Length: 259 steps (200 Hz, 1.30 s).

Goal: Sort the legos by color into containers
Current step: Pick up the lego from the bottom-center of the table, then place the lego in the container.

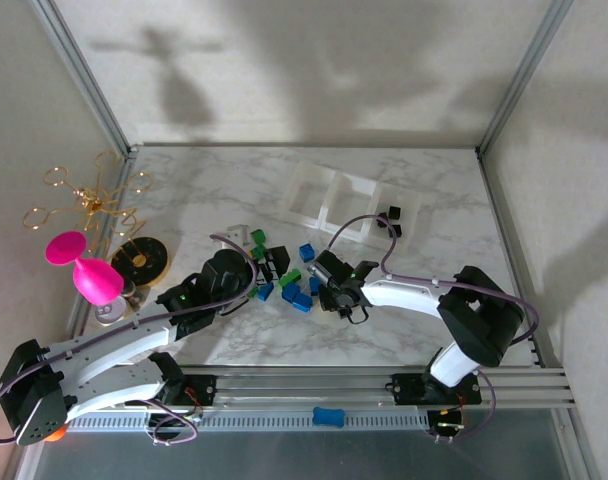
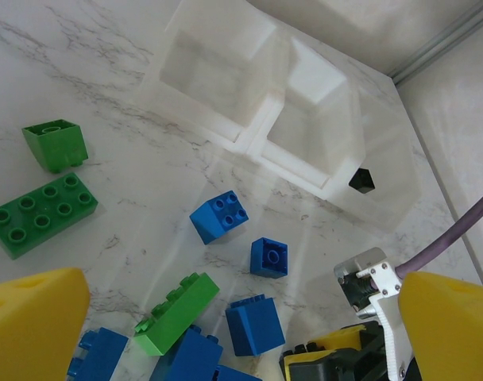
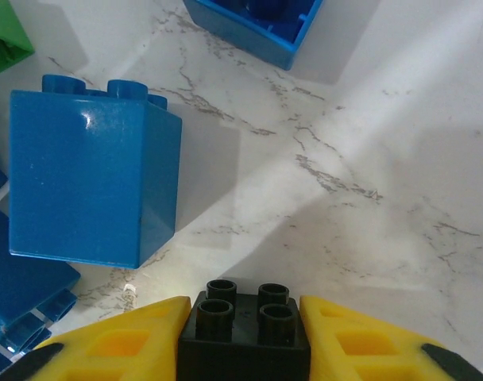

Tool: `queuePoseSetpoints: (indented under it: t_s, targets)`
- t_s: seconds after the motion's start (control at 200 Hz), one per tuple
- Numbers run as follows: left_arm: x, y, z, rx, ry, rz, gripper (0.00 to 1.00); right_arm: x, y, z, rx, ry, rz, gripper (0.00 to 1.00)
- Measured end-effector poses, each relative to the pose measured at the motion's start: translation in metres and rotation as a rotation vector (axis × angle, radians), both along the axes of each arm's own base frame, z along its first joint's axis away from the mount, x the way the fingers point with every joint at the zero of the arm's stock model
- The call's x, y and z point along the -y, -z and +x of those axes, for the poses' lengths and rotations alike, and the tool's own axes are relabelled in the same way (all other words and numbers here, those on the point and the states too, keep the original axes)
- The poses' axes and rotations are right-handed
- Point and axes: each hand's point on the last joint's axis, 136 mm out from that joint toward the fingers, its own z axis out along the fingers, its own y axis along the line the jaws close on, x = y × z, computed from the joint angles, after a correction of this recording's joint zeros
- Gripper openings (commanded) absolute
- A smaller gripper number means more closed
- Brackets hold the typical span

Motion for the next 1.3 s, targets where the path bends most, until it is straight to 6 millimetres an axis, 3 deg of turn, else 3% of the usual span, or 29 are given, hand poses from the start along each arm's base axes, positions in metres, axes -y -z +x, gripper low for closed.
queuePoseSetpoints:
  t_s: [0.24, 0.456, 0.666, 0.791, 0.886, 1.056, 1.297]
  targets:
    - [0.000, 0.000, 0.000, 0.000, 0.000, 0.000, 1.00, 0.002, -0.007, 0.004, 0.024, 0.007, -0.003, 0.35]
    - [0.001, -0.002, 0.000, 0.003, 0.001, -0.003, 1.00, 0.000, -0.056, 0.030, 0.116, 0.043, 0.072, 0.36]
    - [0.012, -0.014, 0.009, 0.017, 0.013, -0.007, 1.00, 0.042, -0.109, 0.090, 0.253, 0.197, 0.106, 0.37]
    - [0.022, -0.021, 0.015, 0.028, 0.037, -0.016, 1.00, 0.080, -0.125, 0.123, 0.312, 0.305, 0.094, 0.37]
    - [0.029, -0.024, 0.018, 0.032, 0.051, -0.024, 1.00, 0.103, -0.125, 0.138, 0.320, 0.355, 0.075, 0.37]
    - [0.046, -0.027, 0.026, 0.032, 0.085, -0.045, 1.00, 0.141, -0.119, 0.185, 0.345, 0.460, 0.045, 0.37]
    - [0.059, -0.029, 0.035, 0.036, 0.102, -0.053, 1.00, 0.140, -0.088, 0.219, 0.320, 0.449, 0.012, 0.37]
